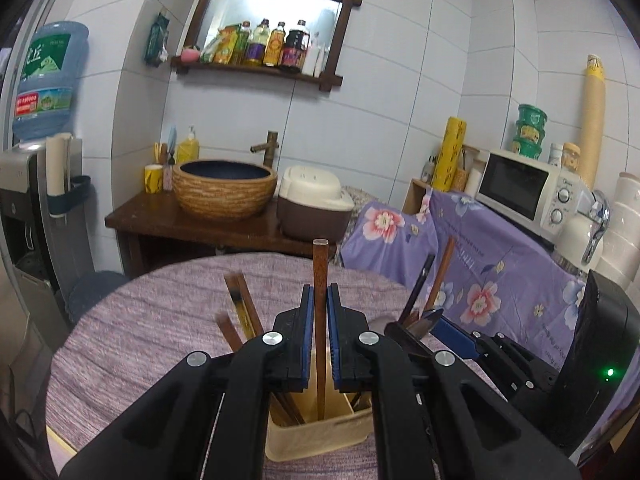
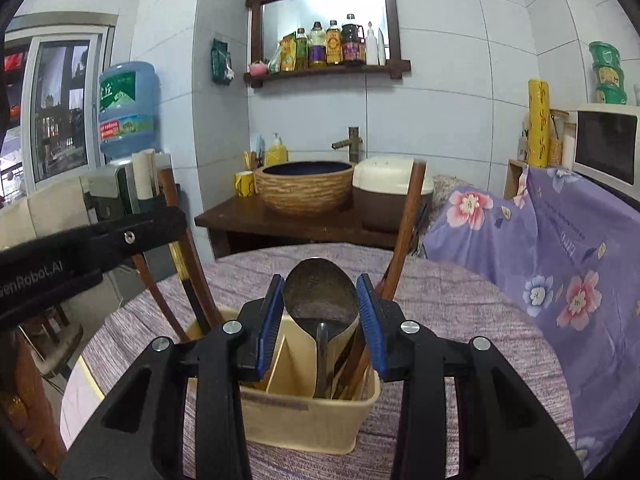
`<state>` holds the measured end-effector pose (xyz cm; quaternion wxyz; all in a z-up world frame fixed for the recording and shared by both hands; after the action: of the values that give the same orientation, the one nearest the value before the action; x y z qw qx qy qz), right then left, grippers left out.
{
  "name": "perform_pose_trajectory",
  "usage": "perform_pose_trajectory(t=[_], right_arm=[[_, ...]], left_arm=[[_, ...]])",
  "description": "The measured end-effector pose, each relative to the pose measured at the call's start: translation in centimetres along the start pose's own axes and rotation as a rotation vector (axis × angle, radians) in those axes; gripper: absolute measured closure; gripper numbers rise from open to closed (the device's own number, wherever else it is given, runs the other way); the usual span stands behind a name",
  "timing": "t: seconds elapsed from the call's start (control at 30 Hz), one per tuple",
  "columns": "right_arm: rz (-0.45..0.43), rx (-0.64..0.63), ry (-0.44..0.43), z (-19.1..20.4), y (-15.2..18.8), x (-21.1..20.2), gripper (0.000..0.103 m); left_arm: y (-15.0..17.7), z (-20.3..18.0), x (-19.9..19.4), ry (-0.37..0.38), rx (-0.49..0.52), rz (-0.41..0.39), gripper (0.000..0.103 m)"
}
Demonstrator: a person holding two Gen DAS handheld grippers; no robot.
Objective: Organize utensils
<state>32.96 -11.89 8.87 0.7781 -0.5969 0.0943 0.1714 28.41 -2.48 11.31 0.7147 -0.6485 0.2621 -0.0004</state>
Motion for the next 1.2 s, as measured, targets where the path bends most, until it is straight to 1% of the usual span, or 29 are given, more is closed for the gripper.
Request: perform_pose_trajectory(t=[0.1, 0.17, 0.23, 0.4, 0.47, 0.5, 0.53, 0.57, 0.6, 0.63, 0.67, 0.7, 0.77, 0.8, 0.83, 0.87, 0.93, 0.97, 1.0, 1.03, 1.1, 1.2], right_arm=[[0.023, 0.002, 0.007, -0.3, 1.3, 0.6, 0.065], [0.038, 0.01, 0.012, -0.6, 1.9, 1.0, 0.065], [0.042, 0.011, 0.019, -0.7, 2.3, 1.2, 0.065], [0.039, 0.028, 0.013, -1.1, 2.8, 1.0, 0.065], [0.028, 0.034, 0.012, -1.2, 2.8, 0.6, 0.06], [0.02, 0.039, 0.011, -1.3, 2.8, 0.3, 0.053], [0.008, 0.047, 0.011, -1.4, 2.8, -0.1, 0.047], [0.001, 0.052, 0.011, -1.5, 2.7, -0.4, 0.045], [-0.006, 0.059, 0.009, -1.6, 2.7, -0.9, 0.044], [-0.011, 0.062, 0.008, -1.8, 2.7, -1.5, 0.043], [-0.015, 0.063, 0.008, -1.9, 2.7, -2.0, 0.043], [-0.022, 0.061, 0.012, -2.1, 2.9, -2.7, 0.041], [-0.033, 0.058, 0.021, -2.7, 3.5, -4.3, 0.039], [-0.031, 0.059, 0.024, -3.0, 3.8, -5.0, 0.036], [-0.028, 0.061, 0.027, -3.4, 4.2, -5.8, 0.031], [-0.025, 0.065, 0.029, -3.8, 4.5, -6.4, 0.028], [-0.029, 0.072, 0.039, -4.7, 5.6, -8.3, 0.025], [-0.032, 0.067, 0.052, -5.1, 6.3, -9.4, 0.023], [-0.037, 0.066, 0.067, -5.5, 6.8, -10.3, 0.016], [-0.042, 0.069, 0.077, -5.8, 7.6, -11.1, 0.012], [-0.041, 0.07, 0.074, -6.0, 9.4, -12.8, 0.011], [-0.017, 0.06, 0.072, -5.9, 12.5, -15.1, 0.01]], left_arm=[[1.0, -0.3, 0.5, -0.005, 0.003, 0.017, 0.095], [1.4, -0.3, 0.5, -0.016, 0.004, 0.011, 0.095], [1.3, -0.4, 0.6, -0.026, 0.013, 0.01, 0.095], [1.0, -0.3, 0.4, -0.018, 0.012, 0.003, 0.095], [0.9, -0.4, -0.1, -0.015, 0.013, -0.012, 0.095], [0.9, -0.4, -0.3, -0.016, 0.014, -0.019, 0.094], [0.9, -0.5, -0.7, -0.019, 0.017, -0.024, 0.091], [1.0, -0.5, -1.1, -0.023, 0.02, -0.034, 0.089], [1.0, -0.5, -1.5, -0.028, 0.022, -0.045, 0.078], [1.2, -0.5, -2.2, -0.04, 0.024, -0.063, 0.065], [1.3, -0.6, -2.7, -0.054, 0.026, -0.078, 0.058], [1.6, -0.6, -3.5, -0.072, 0.035, -0.095, 0.049], [2.5, -0.9, -5.2, -0.103, 0.067, -0.122, 0.044], [3.0, -1.0, -5.9, -0.118, 0.087, -0.131, 0.038], [3.4, -1.2, -6.5, -0.129, 0.103, -0.137, 0.03], [4.1, -1.3, -7.3, -0.142, 0.118, -0.144, 0.025], [5.5, -1.4, -8.7, -0.159, 0.124, -0.16, 0.01], [6.6, -1.5, -9.4, -0.163, 0.127, -0.171, 0.007], [7.4, -1.6, -9.9, -0.169, 0.134, -0.174, 0.005], [8.6, -1.8, -10.3, -0.183, 0.141, -0.165, 0.005], [10.5, -2.0, -10.8, -0.192, 0.13, -0.126, 0.005], [13.5, -2.7, -11.7, -0.158, 0.072, -0.052, 0.005]])
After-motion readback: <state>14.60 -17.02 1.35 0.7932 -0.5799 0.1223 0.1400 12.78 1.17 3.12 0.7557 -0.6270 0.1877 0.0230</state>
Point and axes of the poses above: each gripper's, at about its wrist camera, not at the fingertips, and x roughly the way its jaws point, z to its left, y to its underside, the point moved 3 cm from there along x, roughly the way its jaws point, and after that the axes turned 14 degrees about x, right-handed, at the moved point
